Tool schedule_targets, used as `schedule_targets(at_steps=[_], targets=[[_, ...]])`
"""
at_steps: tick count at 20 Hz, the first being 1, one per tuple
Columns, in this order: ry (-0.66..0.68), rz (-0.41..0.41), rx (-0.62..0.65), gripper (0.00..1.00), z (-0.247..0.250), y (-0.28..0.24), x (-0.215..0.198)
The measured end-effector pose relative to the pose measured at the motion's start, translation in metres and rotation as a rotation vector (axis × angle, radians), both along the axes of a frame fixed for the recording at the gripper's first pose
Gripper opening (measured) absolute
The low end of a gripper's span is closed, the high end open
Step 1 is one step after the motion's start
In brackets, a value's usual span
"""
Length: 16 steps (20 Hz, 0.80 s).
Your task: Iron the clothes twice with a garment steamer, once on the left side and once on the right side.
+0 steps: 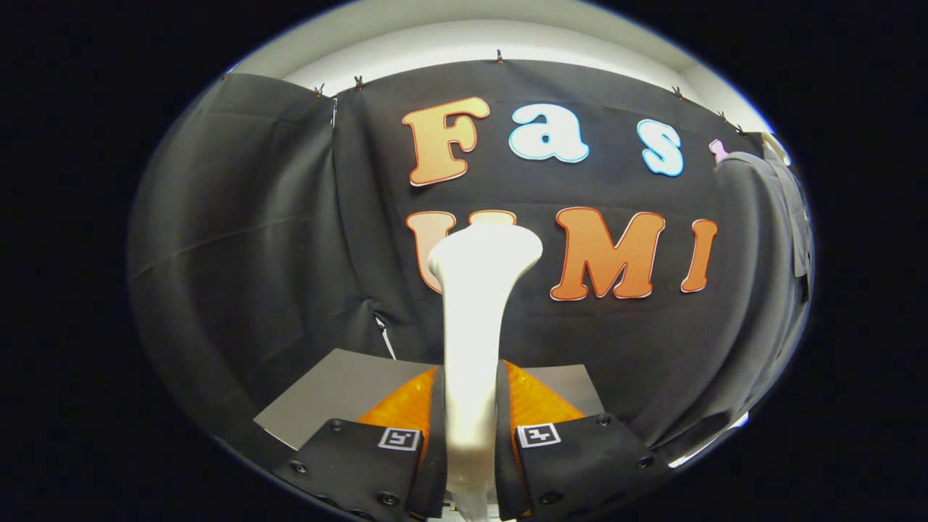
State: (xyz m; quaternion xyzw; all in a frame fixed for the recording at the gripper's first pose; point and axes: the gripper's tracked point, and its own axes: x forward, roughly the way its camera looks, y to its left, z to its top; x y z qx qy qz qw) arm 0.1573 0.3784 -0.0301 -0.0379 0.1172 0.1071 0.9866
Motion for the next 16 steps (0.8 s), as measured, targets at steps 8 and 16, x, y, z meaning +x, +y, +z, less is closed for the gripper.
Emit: schedule_targets(at_steps=[8,16], targets=[[-0.134,-0.061,0.014,0.35,0.048,-0.082,-0.075],[-0.21,-0.144,0.043,0.34,0.082,-0.198,-0.126]])
